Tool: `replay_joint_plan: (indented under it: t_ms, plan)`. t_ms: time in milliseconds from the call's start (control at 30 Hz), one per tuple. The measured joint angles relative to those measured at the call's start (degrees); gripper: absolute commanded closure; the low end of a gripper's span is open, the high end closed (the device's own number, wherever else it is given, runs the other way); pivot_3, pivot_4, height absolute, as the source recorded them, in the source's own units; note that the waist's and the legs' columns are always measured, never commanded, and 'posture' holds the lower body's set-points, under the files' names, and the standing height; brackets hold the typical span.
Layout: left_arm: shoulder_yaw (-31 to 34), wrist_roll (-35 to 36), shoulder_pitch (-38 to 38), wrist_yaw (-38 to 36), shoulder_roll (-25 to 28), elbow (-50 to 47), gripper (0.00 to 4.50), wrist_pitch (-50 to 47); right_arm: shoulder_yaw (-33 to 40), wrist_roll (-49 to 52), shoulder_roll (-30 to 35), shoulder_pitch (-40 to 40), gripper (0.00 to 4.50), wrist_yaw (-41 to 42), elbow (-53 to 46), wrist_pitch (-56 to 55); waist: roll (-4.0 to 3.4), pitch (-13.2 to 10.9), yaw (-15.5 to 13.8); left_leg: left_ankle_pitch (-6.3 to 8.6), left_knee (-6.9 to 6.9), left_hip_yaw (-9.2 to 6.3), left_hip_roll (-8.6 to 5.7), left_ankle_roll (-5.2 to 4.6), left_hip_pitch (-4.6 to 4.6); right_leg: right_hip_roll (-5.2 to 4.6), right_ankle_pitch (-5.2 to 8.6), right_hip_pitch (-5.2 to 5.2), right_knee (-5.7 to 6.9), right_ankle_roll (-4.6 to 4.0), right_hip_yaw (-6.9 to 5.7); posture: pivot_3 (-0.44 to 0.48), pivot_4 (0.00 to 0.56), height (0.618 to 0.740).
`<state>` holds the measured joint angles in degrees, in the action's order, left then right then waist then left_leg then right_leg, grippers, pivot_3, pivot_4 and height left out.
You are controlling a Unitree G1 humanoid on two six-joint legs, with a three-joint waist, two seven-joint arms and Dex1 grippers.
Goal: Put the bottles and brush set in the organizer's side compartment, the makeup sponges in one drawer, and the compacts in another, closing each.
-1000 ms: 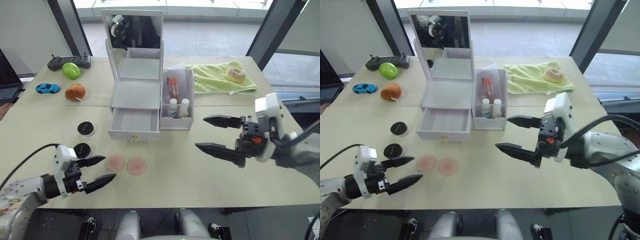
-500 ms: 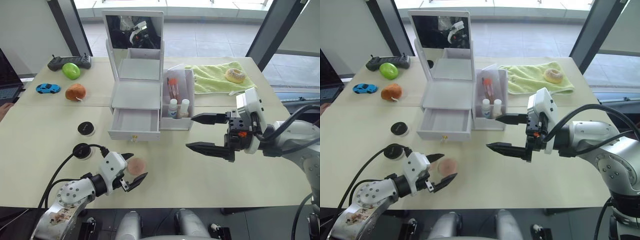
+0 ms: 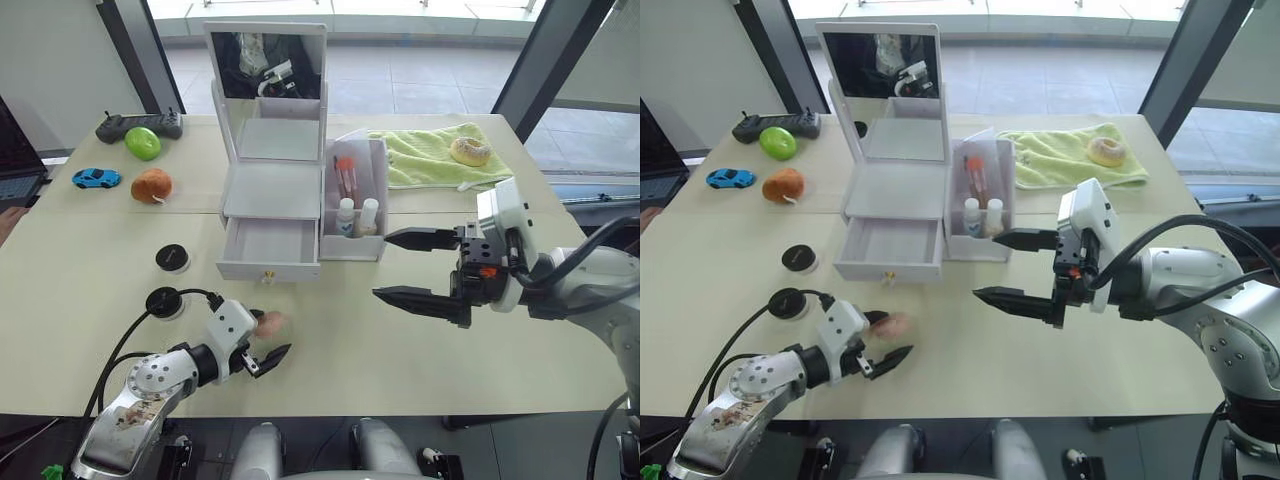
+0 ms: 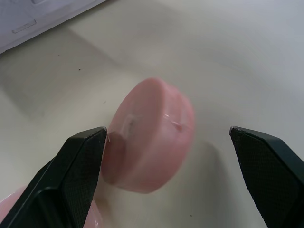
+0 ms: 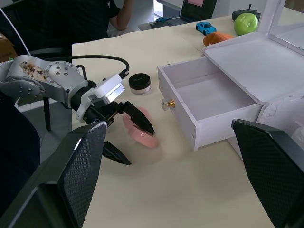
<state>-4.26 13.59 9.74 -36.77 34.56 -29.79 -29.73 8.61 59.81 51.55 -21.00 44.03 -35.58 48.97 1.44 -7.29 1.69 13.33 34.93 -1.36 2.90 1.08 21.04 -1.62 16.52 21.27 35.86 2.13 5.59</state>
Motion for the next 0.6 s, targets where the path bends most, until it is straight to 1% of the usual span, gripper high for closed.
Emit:
replay_joint_plan:
  t_ms: [133,233,300,333,600]
  plan:
    - [-0.4,0.0,-0.2,-0.7,0.0,1.4,0.04,1.1,0.2,0.0,0.0,0.0,0.00,-0.8,0.0,0.0,-0.11,0.1,0.3,0.00,-0.04,0.00,0.01,0.00,0.00,0.01,0.01,0.00,0.01,-0.01,0.00,0.000,0.150,0.740]
    - [-0.4,0.0,-0.4,-1.0,0.0,2.1,0.64,1.2,0.4,0.0,-0.1,0.1,0.00,-1.1,-0.1,0.0,-0.16,0.1,0.6,0.00,-0.07,-0.01,0.01,0.00,0.01,0.02,0.01,0.00,0.01,-0.01,0.00,0.000,0.150,0.740]
    - [-0.8,-0.1,-0.1,-1.2,0.2,2.4,1.28,1.0,0.6,0.0,-0.2,0.3,0.00,-1.5,-0.1,0.0,-0.15,0.1,0.8,0.00,-0.07,-0.01,0.02,0.00,0.02,0.04,0.02,0.01,0.01,-0.02,0.01,0.000,0.150,0.740]
    - [-0.8,0.0,-0.1,-1.2,0.3,2.4,1.51,1.0,0.7,0.0,-0.2,0.4,0.00,-1.6,-0.1,0.0,-0.15,0.1,0.7,0.00,-0.07,-0.04,0.02,0.00,0.01,0.04,0.02,0.01,0.01,-0.01,-0.01,0.000,0.150,0.740]
    - [-0.4,0.2,-0.3,-1.6,0.5,2.0,1.52,1.0,0.7,0.1,-0.5,0.4,0.00,-1.9,-0.2,0.0,-0.14,0.1,0.6,0.00,-0.05,-0.05,0.02,0.00,0.01,0.04,0.02,0.04,0.01,-0.02,-0.03,0.000,0.150,0.740]
